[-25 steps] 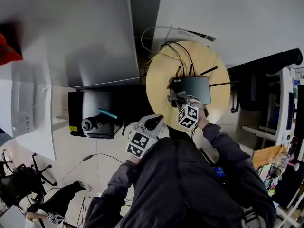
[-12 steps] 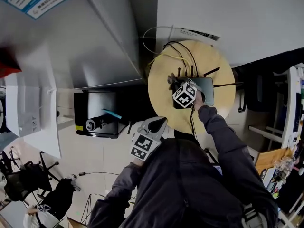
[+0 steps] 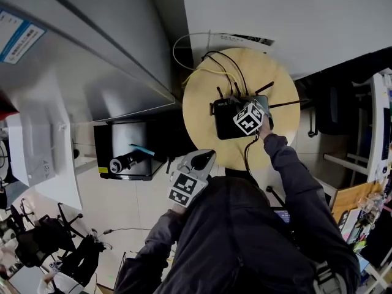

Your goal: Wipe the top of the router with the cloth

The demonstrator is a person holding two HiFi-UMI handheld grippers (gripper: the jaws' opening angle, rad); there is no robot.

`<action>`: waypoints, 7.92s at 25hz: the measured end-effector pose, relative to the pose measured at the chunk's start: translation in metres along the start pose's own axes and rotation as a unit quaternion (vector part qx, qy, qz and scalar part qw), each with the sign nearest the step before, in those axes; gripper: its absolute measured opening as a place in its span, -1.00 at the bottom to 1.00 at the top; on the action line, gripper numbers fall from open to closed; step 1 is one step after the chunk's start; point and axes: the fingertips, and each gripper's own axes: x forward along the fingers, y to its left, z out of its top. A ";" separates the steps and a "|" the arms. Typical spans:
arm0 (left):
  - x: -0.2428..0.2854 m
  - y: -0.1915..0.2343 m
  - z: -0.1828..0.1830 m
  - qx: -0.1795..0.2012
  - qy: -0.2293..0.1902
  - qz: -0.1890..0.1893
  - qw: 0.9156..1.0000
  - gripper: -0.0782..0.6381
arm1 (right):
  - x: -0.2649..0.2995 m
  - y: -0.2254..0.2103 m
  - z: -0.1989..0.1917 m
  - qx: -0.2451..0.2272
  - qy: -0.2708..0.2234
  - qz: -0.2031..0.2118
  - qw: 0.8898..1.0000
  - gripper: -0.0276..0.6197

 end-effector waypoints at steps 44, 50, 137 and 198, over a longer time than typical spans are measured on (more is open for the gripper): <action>-0.019 0.008 -0.011 0.029 0.011 -0.015 0.999 -0.78 | -0.002 0.067 0.022 0.075 -0.023 -0.010 0.997 -0.83; -0.015 0.003 -0.010 0.036 0.017 -0.028 0.999 -0.78 | -0.016 0.023 -0.025 0.110 -0.008 -0.041 0.993 -0.83; -0.013 -0.003 -0.013 0.076 0.037 -0.076 0.994 -0.78 | -0.039 0.154 -0.011 0.129 -0.052 0.019 0.990 -0.83; 0.021 -0.043 -0.022 0.112 0.106 -0.123 0.980 -0.78 | -0.046 0.085 -0.151 0.329 -0.032 -0.033 0.943 -0.83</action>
